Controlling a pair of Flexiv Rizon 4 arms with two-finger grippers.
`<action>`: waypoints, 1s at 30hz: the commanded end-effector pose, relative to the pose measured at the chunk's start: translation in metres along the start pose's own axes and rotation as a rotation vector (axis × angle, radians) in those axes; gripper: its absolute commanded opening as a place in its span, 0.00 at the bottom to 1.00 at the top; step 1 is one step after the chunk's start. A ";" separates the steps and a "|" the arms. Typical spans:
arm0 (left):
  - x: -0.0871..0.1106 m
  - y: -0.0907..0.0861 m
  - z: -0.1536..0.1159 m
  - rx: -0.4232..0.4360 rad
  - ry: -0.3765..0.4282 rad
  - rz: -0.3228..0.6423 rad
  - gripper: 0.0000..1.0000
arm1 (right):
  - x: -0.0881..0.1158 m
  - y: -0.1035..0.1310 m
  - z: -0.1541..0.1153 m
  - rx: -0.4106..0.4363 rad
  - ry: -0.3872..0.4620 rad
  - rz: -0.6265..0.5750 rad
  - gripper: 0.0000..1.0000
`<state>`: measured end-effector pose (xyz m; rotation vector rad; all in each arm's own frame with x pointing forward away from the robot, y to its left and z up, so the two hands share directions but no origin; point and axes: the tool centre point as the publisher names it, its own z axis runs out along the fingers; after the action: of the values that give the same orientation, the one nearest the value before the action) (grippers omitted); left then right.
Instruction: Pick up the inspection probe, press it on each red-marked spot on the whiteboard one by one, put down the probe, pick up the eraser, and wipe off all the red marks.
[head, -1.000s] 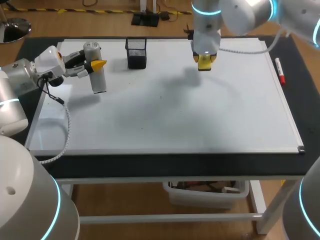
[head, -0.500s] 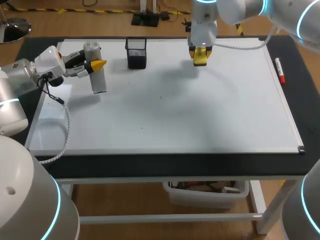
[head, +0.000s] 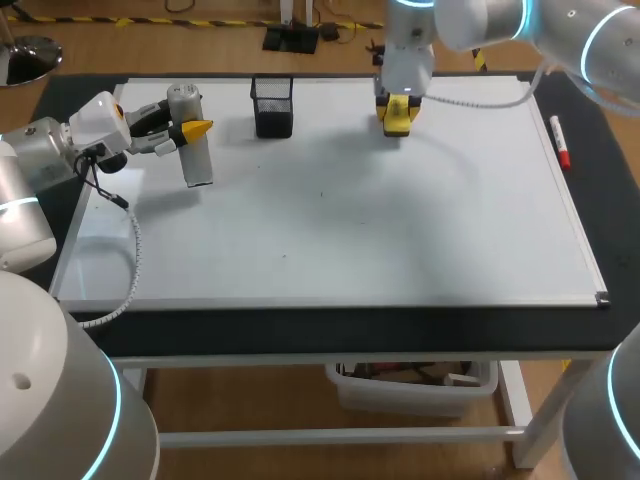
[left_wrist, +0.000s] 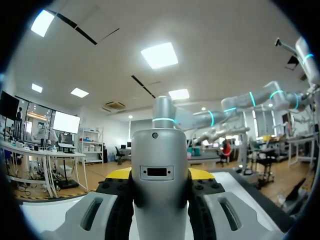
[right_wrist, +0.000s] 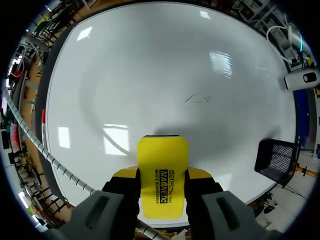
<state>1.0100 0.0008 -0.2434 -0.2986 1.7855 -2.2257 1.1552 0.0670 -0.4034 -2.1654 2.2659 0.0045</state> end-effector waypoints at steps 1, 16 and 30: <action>0.000 0.000 0.000 0.004 0.000 0.002 0.00 | -0.005 -0.008 0.006 -0.022 0.015 -0.002 0.00; 0.000 0.000 0.000 0.004 0.000 0.002 0.00 | -0.004 -0.009 0.020 -0.037 0.033 -0.008 0.00; 0.000 0.000 0.000 0.004 0.000 0.002 0.00 | -0.001 -0.006 0.025 -0.036 0.041 -0.004 1.00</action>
<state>1.0100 0.0008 -0.2434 -0.2986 1.7855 -2.2257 1.1597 0.0689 -0.4297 -2.2039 2.2944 0.0068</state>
